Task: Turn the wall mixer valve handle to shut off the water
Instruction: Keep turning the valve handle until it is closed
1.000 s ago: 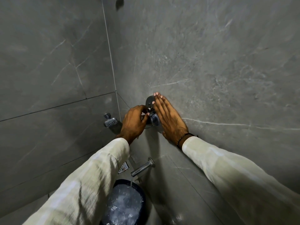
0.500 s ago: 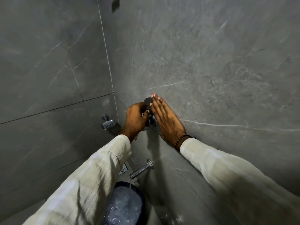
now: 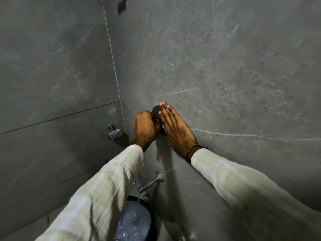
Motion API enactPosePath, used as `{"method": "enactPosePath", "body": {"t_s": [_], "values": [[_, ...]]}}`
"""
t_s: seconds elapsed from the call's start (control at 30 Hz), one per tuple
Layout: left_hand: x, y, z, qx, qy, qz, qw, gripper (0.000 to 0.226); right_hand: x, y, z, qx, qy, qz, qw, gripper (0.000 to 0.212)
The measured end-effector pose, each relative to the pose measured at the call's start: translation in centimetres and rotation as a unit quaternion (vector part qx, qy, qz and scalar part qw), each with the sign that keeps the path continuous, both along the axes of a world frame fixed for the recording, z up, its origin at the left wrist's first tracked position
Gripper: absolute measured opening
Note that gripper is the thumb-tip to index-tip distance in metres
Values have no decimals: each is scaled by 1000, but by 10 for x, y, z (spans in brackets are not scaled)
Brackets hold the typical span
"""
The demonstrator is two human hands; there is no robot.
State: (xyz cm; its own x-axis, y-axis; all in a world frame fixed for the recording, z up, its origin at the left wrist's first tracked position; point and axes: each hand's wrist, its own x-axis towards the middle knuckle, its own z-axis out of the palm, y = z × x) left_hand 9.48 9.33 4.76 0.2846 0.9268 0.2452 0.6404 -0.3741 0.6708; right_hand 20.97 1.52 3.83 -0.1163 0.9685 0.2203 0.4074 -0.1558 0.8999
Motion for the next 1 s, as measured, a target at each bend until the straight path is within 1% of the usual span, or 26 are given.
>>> {"method": "enactPosePath", "body": {"t_s": [0.27, 0.4, 0.53, 0.63, 0.7, 0.8, 0.87, 0.93, 1.0], "values": [[0, -5, -6, 36, -2, -6, 999, 18, 0, 0, 0, 0, -13, 1, 1000, 108], [-1, -11, -10, 86, 15, -16, 996, 24, 0, 0, -2, 0, -11, 0, 1000, 109], [-3, -18, -19, 172, 47, -28, 984, 26, 1, 0, -4, 2, -17, 4, 1000, 104], [-6, -18, -24, 226, 101, -49, 968, 28, 1, -1, -6, 11, -24, 7, 1000, 100], [-9, -16, -27, 283, 142, -75, 946, 30, 1, -2, -7, 12, -29, 10, 999, 96], [-15, -11, -32, 366, 188, -95, 907, 39, 2, -1, -9, 15, -40, 14, 999, 96], [-19, -10, -32, 373, 215, -100, 897, 43, 2, 0, -10, 20, -45, 19, 999, 98], [-19, -13, -26, 349, 246, -96, 899, 45, 2, -1, -7, 8, -33, 19, 999, 98], [-17, -21, -18, 307, 263, -89, 911, 48, -1, -5, -3, -5, -6, 27, 1000, 94]]}}
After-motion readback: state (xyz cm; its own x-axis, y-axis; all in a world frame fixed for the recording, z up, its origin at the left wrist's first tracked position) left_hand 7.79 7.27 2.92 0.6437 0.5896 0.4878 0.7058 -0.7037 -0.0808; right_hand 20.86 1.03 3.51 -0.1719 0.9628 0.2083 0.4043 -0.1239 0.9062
